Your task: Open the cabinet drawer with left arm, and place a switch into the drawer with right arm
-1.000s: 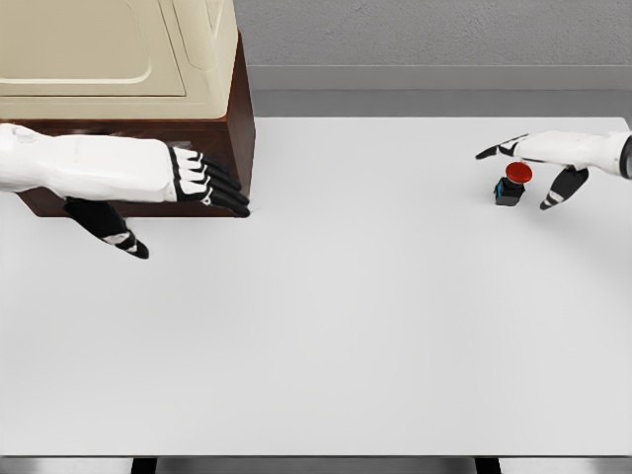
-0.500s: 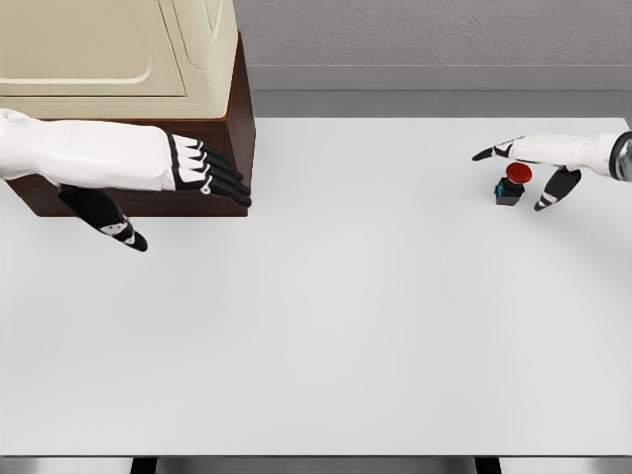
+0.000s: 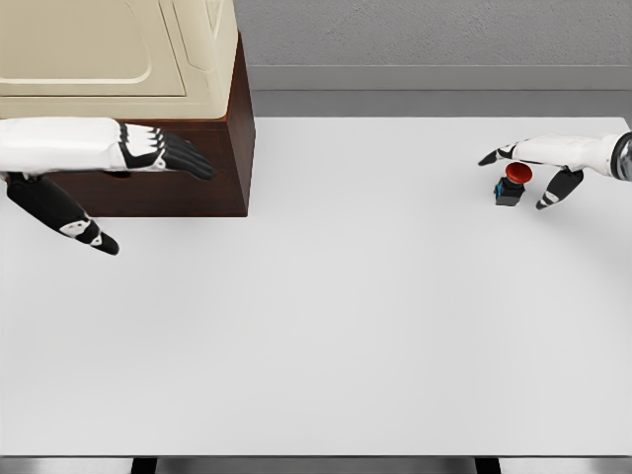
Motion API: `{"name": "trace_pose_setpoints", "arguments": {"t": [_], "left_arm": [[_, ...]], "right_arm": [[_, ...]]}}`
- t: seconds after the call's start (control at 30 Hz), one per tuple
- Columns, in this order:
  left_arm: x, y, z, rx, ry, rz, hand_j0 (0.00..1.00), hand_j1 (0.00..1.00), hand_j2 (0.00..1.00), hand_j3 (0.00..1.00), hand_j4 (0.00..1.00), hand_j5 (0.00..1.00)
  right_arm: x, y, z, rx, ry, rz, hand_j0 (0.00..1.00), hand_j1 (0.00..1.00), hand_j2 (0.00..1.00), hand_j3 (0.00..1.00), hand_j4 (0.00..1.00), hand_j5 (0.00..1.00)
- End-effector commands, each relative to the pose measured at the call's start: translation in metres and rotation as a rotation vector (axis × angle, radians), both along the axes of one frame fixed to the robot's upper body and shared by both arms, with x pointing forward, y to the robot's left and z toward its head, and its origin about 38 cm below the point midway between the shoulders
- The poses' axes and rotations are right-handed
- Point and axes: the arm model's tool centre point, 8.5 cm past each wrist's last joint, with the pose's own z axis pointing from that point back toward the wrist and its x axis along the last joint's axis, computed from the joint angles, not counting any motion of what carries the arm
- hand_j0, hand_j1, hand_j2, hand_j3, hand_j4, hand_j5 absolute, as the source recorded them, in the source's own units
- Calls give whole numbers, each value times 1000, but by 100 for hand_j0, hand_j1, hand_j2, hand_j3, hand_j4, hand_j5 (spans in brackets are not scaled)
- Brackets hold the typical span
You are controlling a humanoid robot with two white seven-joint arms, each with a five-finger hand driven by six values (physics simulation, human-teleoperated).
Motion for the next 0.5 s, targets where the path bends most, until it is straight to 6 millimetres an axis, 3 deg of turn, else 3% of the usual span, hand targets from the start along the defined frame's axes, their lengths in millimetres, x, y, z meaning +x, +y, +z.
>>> {"name": "trace_pose_setpoints", "arguments": {"t": [0.0, 0.13, 0.47], "left_arm": [[-1, 3, 2, -12, 6, 13, 100, 100, 100, 100, 100, 100], [-4, 17, 4, 0, 1, 50, 100, 100, 100, 100, 100, 100], [3, 20, 3, 15, 39, 127, 100, 100, 100, 100, 100, 100]], "right_arm": [[0, -1, 0, 4, -1, -6, 84, 84, 84, 84, 84, 84], [1, 0, 2, 5, -3, -3, 78, 78, 78, 78, 78, 78], [0, 0, 1, 5, -2, -1, 70, 70, 70, 70, 70, 70]]}}
